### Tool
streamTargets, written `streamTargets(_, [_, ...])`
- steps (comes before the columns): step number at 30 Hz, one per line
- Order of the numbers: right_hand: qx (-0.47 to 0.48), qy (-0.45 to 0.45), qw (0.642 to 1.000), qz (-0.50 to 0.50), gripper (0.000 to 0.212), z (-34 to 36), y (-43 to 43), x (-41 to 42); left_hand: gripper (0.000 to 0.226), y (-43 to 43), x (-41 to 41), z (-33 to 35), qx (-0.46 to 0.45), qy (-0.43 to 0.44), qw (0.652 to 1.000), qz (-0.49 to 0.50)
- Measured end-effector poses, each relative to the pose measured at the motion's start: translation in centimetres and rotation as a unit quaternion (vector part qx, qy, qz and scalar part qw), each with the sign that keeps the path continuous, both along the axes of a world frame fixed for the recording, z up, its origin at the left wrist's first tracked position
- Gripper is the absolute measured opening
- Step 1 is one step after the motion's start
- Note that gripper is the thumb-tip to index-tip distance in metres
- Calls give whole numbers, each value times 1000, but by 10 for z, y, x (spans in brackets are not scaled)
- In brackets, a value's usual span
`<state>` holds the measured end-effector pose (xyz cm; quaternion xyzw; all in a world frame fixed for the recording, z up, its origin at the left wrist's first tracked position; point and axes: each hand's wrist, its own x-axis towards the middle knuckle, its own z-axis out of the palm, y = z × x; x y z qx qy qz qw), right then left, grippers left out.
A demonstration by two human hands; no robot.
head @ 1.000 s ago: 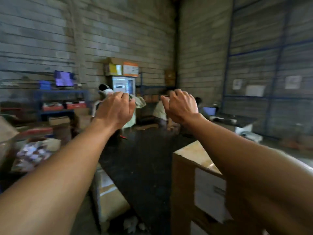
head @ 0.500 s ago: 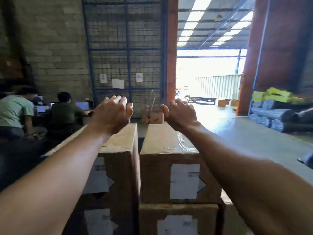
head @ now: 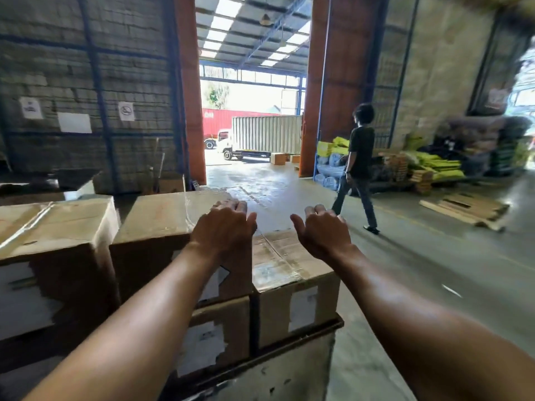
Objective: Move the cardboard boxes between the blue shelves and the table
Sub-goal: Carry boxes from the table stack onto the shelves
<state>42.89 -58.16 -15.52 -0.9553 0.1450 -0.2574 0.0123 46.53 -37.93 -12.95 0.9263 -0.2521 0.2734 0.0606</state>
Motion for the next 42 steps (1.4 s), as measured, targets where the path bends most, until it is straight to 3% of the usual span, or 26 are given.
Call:
streamTargets(9, [0, 50, 998, 26, 58, -43, -85, 21, 46, -86, 30, -51, 4, 39, 999, -34])
streamTargets(15, [20, 111, 990, 86, 57, -106, -145, 67, 47, -139, 52, -115, 1, 140, 990, 32])
streamTargets(19, [43, 152, 978, 135, 56, -143, -169, 92, 53, -155, 72, -165, -13, 238, 966, 104])
streamTargets(24, [88, 178, 963, 180, 53, -189, -181, 114, 55, -150, 89, -213, -42, 285, 945, 158])
streamTargets(26, [73, 180, 964, 181, 59, -206, -183, 115, 56, -151, 88, -230, -68, 282, 943, 165])
streamTargets(29, [68, 112, 970, 203, 68, -228, -189, 109, 70, -153, 81, -249, -108, 224, 953, 173])
streamTargets(35, [13, 89, 971, 223, 85, -243, -201, 106, 112, -157, 82, -264, 11, 155, 970, 188])
streamTargets(42, [-30, 54, 972, 225, 94, -258, -204, 110, 115, -159, 82, -277, -83, 146, 965, 203])
